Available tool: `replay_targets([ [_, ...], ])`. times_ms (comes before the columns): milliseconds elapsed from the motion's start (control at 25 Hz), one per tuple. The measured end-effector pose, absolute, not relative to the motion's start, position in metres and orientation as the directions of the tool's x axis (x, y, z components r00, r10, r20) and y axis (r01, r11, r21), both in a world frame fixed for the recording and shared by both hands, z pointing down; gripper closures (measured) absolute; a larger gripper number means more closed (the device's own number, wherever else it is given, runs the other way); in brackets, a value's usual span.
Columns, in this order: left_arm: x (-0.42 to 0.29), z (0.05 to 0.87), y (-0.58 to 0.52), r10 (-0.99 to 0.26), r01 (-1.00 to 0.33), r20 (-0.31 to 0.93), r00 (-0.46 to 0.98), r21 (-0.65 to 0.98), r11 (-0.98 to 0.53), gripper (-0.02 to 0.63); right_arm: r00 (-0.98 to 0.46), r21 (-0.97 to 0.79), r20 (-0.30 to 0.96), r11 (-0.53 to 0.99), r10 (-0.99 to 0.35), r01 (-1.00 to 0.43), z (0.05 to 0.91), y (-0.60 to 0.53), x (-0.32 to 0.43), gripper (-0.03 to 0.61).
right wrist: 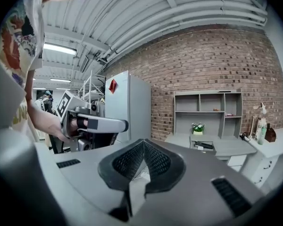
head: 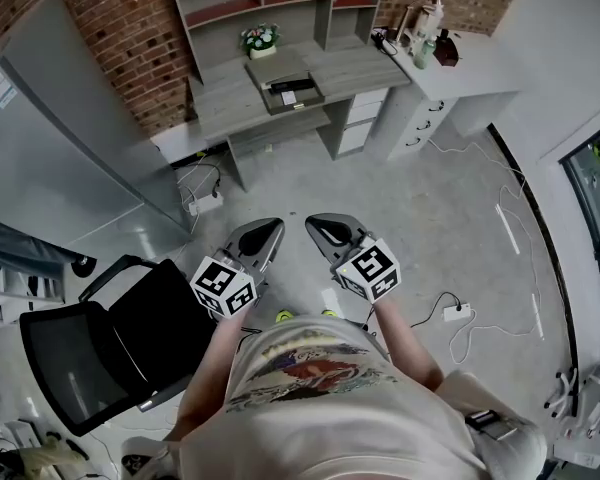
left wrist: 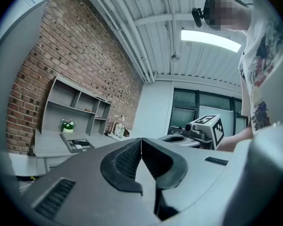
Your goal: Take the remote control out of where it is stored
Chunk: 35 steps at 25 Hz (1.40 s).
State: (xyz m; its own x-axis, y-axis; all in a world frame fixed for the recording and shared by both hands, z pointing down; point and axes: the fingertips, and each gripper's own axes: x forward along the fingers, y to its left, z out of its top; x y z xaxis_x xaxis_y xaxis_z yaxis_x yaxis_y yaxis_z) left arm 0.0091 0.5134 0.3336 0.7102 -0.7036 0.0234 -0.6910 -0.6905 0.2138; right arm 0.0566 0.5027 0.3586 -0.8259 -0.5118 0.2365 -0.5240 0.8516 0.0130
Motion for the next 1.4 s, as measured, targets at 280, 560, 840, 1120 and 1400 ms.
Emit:
replay_targets([
  [280,0.001,0.334,0.521,-0.69,-0.675,0.019,0.724,0.226,-0.702,0.607,-0.816,0.001,0.236,0.84,-0.527,-0.542,0.359,0.507,0.05,0.571],
  [560,-0.013,0.345,0.535,-0.681,-0.664,0.024,0.732,0.25,-0.704,0.607,-0.798,-0.007,0.251,0.823,-0.548,-0.568,0.365,0.514,0.043,0.571],
  [840,-0.028,0.351,0.539,-0.686,-0.664,0.021,0.728,0.274,-0.696,0.607,-0.782,-0.003,0.278,0.814,-0.557,-0.581,0.372,0.521,0.036,0.571],
  [1120,-0.026,0.358,0.531,-0.698,-0.675,0.028,0.715,0.288,-0.679,0.607,-0.778,-0.005,0.3,0.814,-0.552,-0.58,0.384,0.516,0.046,0.571],
  [1400,-0.032,0.37,0.501,-0.721,-0.701,0.062,0.69,0.307,-0.644,0.607,-0.799,-0.037,0.305,0.832,-0.518,-0.554,0.397,0.475,0.041,0.571],
])
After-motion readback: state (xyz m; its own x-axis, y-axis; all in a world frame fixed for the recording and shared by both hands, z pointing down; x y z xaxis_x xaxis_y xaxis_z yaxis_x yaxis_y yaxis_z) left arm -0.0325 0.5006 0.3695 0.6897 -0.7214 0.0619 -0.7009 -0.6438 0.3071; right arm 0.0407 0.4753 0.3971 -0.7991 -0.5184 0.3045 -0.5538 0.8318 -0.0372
